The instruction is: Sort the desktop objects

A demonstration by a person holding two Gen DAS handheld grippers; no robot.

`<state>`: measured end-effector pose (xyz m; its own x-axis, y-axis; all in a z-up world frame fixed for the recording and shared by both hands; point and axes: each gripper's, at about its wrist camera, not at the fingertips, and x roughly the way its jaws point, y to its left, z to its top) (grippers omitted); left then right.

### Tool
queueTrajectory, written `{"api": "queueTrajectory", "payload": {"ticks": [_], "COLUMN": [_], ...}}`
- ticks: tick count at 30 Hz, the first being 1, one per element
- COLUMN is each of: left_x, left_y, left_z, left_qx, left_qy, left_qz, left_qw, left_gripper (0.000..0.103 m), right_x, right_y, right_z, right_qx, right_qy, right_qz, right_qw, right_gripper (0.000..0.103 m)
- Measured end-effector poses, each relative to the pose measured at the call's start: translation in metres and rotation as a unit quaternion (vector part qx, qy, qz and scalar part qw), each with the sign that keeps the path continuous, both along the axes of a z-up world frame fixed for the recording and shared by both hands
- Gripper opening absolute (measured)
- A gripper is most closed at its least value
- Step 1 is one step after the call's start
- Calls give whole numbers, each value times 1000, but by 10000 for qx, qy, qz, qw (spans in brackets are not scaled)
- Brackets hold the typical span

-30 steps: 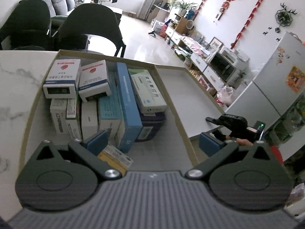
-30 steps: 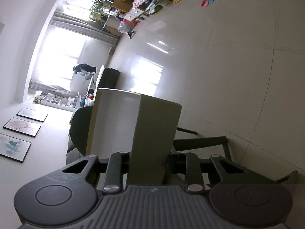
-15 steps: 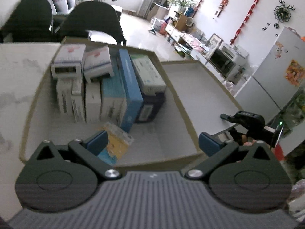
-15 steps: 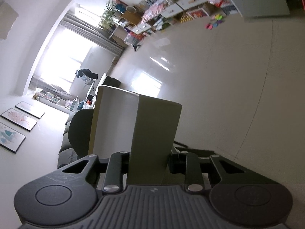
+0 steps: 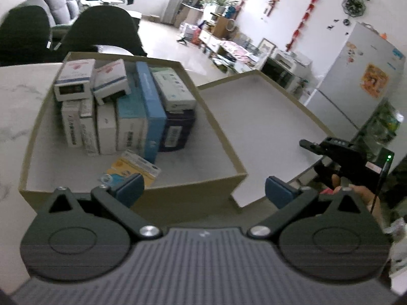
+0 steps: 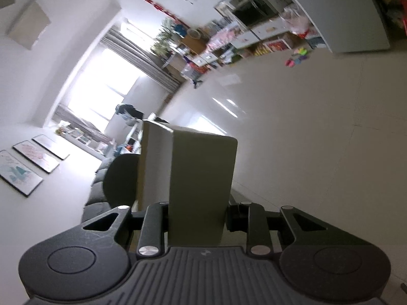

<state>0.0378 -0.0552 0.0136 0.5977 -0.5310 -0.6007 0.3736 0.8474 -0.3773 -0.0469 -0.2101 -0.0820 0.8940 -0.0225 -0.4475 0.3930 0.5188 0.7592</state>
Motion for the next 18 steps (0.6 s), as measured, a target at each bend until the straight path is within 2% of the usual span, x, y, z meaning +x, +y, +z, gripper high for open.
{"api": "queueTrajectory", "payload": {"ticks": [12, 18], "left_x": [-12, -14], "left_y": [-5, -5], "left_z": [-1, 1], "left_qx": [13, -4], "left_qy": [-74, -111], "left_qz": [-165, -219], "left_qw": [9998, 9997], "left_gripper": [103, 103], "right_x": [-39, -57], "right_y": [20, 44], "right_z": [36, 54], "right_qx": [-659, -1323], "right_qy": [-388, -498], "right_qz": [66, 169], "right_qw": [9970, 9898], "right_gripper": [31, 31]}}
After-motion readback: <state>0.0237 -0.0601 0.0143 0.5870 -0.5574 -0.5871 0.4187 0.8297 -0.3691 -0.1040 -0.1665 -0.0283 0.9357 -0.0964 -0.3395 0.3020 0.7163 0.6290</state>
